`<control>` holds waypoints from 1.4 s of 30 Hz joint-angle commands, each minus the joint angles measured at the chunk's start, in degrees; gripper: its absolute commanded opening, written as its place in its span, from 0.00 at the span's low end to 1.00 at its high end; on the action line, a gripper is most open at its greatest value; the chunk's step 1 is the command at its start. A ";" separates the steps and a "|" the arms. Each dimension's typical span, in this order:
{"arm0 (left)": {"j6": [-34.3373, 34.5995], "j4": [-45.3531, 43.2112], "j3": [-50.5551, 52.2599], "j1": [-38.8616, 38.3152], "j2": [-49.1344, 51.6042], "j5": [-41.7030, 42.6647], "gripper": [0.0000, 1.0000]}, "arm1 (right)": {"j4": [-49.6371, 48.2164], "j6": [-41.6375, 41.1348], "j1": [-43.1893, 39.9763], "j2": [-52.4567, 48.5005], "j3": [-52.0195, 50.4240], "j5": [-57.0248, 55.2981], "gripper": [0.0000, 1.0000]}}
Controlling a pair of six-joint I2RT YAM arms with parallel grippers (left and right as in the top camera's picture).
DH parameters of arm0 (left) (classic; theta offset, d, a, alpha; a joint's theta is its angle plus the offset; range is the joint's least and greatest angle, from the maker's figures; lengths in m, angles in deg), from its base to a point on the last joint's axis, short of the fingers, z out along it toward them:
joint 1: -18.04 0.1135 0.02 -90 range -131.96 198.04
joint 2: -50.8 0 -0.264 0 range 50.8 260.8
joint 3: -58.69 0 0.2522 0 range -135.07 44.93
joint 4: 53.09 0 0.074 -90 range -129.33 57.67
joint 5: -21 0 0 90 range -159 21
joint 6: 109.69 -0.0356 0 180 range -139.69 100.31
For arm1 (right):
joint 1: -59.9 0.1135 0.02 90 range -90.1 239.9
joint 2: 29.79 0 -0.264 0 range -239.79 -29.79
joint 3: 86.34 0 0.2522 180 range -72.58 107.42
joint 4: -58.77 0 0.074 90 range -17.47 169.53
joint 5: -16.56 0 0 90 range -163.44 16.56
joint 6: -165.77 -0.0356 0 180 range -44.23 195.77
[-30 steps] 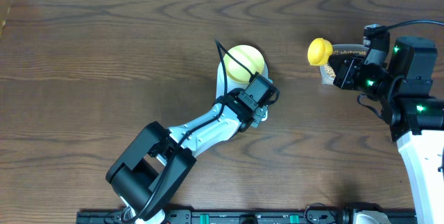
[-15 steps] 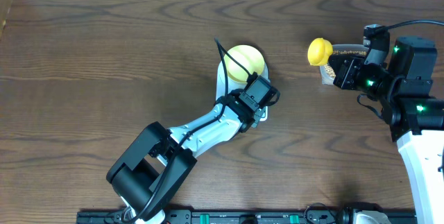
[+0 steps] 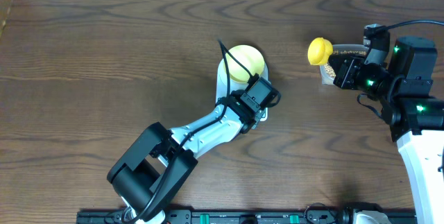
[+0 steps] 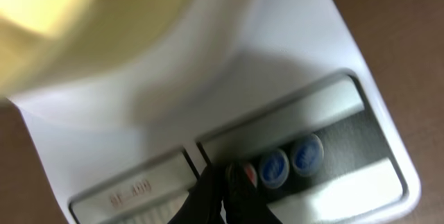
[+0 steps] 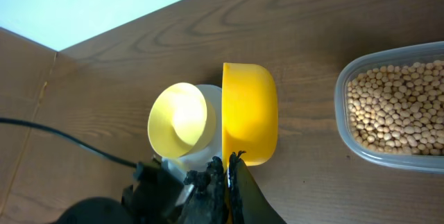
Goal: Scoop item into bowl and weigh 50g on scale
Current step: 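Press the TARE button on the scale with the left gripper, then withdraw the left gripper from the scale to the left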
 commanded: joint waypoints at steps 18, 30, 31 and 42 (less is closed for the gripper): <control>-1.33 6.21 1.11 -1.60 -23.28 -2.64 0.08 | 3.63 1.97 -0.96 0.55 0.83 2.14 0.01; -1.31 2.29 1.11 -1.51 -22.69 -3.21 0.08 | 2.45 2.80 -1.01 0.55 0.83 4.92 0.01; -1.31 2.14 1.11 -1.51 -22.49 -3.23 0.08 | 2.54 2.82 -1.01 0.55 0.83 4.92 0.01; -2.14 2.01 1.09 7.37 -25.33 10.80 0.15 | 1.55 2.80 -1.27 0.55 0.83 4.92 0.01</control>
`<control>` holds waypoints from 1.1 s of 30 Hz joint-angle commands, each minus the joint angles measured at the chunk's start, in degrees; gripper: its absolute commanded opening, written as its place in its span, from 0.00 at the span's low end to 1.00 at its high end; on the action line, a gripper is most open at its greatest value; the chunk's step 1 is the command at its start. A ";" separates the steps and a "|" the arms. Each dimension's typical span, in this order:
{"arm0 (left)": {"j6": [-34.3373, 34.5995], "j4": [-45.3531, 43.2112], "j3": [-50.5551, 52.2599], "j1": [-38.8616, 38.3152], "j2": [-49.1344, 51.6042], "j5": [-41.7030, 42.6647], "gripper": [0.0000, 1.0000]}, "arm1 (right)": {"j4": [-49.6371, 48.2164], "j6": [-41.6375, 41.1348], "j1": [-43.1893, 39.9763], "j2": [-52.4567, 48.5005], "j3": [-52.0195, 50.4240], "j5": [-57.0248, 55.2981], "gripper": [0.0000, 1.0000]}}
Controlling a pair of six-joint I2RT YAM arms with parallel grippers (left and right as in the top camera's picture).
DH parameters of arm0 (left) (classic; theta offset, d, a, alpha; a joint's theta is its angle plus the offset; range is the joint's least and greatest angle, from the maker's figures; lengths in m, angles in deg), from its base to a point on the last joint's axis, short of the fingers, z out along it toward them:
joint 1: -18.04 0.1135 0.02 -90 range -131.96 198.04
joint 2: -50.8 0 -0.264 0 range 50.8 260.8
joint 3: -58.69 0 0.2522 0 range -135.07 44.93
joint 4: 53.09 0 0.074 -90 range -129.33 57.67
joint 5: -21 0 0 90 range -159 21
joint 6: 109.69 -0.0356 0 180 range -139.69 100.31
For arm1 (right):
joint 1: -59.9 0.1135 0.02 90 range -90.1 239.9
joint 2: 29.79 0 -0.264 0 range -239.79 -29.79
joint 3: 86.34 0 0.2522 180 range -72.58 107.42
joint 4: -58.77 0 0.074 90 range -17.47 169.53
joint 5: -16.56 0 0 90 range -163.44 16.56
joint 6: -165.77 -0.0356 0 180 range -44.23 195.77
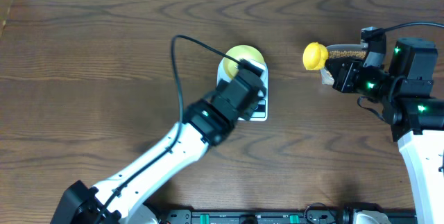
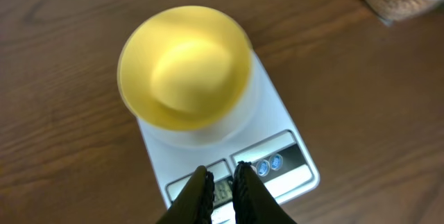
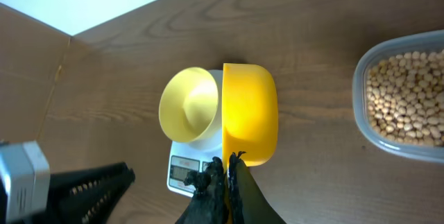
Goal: Scoop item into bowl and weigh 50g on scale
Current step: 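Withdraw the left gripper from the scale to the left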
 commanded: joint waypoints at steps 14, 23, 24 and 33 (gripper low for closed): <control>-12.00 9.99 0.02 20.04 -14.25 16.04 0.63 | -0.87 1.11 -0.50 0.55 0.83 0.28 0.01; -10.93 17.40 0.02 21.46 -16.17 16.04 0.97 | -0.85 1.14 -0.50 0.55 0.83 0.31 0.01; -10.93 18.60 0.02 21.46 -16.09 16.04 0.97 | -1.05 1.11 -0.50 0.55 0.85 0.31 0.01; -10.93 19.91 0.02 21.46 -15.89 16.02 0.98 | -0.50 1.20 -0.57 0.52 1.60 1.64 0.01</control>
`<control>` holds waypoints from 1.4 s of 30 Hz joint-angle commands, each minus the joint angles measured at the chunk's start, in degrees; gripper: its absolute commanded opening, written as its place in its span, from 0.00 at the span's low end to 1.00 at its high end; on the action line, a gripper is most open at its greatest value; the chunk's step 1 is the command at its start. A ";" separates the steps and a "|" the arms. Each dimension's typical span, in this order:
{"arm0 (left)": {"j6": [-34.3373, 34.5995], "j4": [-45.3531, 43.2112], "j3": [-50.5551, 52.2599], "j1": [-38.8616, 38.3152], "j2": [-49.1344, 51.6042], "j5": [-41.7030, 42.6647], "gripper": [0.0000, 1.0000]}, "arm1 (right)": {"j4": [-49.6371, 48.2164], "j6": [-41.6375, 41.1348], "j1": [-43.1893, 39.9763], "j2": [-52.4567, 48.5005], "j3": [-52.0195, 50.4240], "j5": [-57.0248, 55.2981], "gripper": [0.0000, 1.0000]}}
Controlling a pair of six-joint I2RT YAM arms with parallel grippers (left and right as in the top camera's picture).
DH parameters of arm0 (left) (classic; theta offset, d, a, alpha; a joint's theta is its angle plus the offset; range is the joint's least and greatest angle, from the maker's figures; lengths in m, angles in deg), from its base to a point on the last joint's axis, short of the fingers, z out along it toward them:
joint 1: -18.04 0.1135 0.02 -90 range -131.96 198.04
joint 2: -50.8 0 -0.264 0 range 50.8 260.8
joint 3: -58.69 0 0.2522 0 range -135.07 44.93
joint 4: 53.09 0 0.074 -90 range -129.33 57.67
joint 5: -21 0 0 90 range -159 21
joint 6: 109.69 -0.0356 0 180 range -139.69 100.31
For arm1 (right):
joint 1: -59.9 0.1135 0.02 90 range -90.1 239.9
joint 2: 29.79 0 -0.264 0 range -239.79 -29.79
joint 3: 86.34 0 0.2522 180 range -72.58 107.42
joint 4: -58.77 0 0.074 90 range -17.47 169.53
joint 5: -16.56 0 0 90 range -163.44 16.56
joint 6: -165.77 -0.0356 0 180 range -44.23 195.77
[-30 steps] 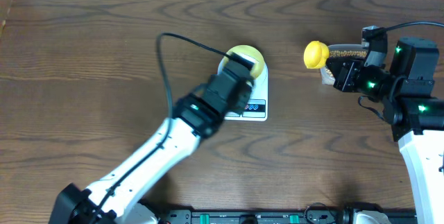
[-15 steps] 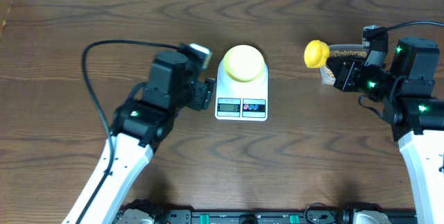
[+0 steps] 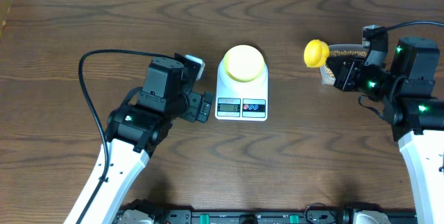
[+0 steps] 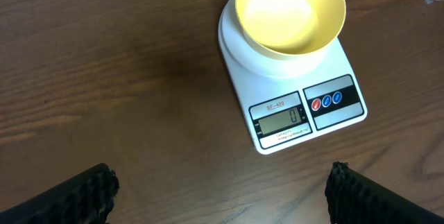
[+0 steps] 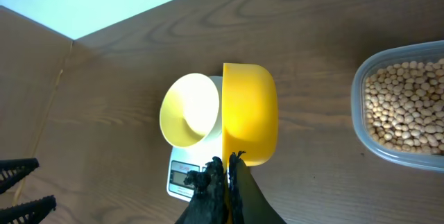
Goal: Scoop item into bowl and weigh 50g on scale
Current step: 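Withdraw the left gripper from the scale to the left, then lower the held yellow scoop into the soybean tub with the right gripper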
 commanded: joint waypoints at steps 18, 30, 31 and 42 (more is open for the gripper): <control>-0.33 0.20 0.02 0.13 0.17 0.31 0.97 | 14.14 12.74 -1.31 0.20 16.59 -14.25 0.01; -0.33 0.17 0.02 0.13 0.17 0.28 0.97 | 11.61 -5.66 -1.46 -2.45 16.63 -18.60 0.01; -0.33 0.17 0.02 0.13 0.17 0.31 0.98 | 11.39 -6.29 -1.46 -2.80 16.63 -17.40 0.01; -0.33 0.17 0.02 0.13 0.17 0.31 0.98 | 15.69 6.08 -1.68 -3.26 20.04 -15.21 0.01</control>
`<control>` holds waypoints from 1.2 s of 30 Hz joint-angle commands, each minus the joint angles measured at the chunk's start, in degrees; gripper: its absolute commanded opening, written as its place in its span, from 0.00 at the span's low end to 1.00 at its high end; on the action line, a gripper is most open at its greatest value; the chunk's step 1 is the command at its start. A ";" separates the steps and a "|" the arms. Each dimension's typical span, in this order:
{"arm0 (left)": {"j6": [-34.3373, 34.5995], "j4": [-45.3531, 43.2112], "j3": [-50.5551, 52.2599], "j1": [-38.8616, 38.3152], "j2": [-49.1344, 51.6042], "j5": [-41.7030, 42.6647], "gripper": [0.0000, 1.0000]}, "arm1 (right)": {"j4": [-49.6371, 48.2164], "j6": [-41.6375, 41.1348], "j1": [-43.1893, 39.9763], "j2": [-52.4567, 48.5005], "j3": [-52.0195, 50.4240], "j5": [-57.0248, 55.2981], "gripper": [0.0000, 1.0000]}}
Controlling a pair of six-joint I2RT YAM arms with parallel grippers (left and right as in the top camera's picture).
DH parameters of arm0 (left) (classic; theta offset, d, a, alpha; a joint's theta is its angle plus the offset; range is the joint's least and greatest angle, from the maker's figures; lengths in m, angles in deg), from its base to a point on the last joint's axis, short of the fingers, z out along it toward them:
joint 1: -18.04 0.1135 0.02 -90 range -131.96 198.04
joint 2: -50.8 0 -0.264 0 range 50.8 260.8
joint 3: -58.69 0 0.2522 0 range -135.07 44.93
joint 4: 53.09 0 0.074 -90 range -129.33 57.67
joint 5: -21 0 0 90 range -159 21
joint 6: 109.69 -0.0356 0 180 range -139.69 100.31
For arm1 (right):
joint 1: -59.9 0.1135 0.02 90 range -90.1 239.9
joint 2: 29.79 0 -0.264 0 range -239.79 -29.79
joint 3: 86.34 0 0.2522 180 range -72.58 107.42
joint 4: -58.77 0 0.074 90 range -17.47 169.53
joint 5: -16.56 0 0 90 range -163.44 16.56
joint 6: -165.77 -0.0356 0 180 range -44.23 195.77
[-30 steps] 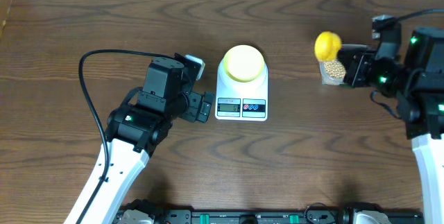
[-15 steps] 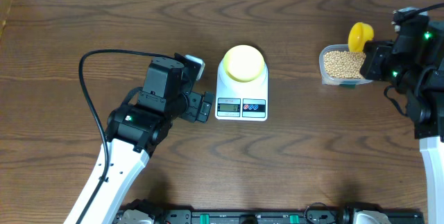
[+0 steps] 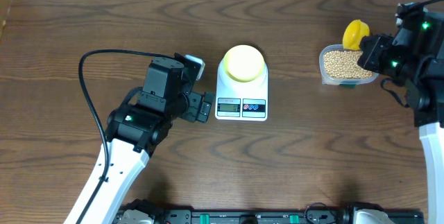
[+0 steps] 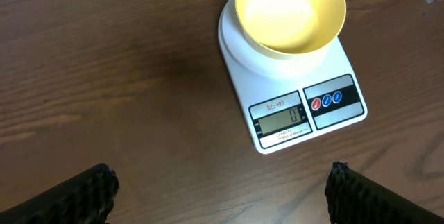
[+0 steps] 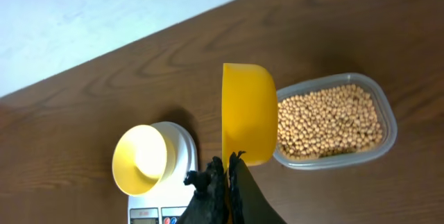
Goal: Scoop item into bowl and weigh 50g on scale
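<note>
An empty pale yellow bowl sits on the white scale, whose display reads 0. My right gripper is shut on a yellow scoop, held on edge above the clear tub of soybeans at the far right. My left gripper stands wide open left of the scale, nothing between its fingers.
A black cable loops from the left arm over the wooden table. The table's far edge meets a light wall behind the tub.
My right gripper has carried the yellow scoop to the right and back, from left of the bean tub to above its far edge. The left arm has not moved.
My left gripper was shut, its tips at the scale's buttons, with the right holding the scoop left of the tub. Then the left was raised above the scale. Then it stood open left of the scale, display at 0. Now the scoop is over the beans.
</note>
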 commanded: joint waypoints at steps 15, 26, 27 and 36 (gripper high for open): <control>-0.33 0.15 0.00 0.13 0.13 0.31 0.98 | 5.86 18.05 0.61 0.48 1.31 8.39 0.01; -0.33 0.15 0.00 0.13 0.13 0.31 0.98 | 5.90 18.93 0.63 0.46 1.29 11.56 0.01; -0.33 0.15 0.00 0.13 0.13 0.28 0.98 | 5.97 18.95 0.61 0.46 1.29 11.26 0.01; 0.55 -2.23 0.00 0.07 0.11 3.26 0.98 | 6.60 19.15 0.61 0.44 1.29 8.90 0.01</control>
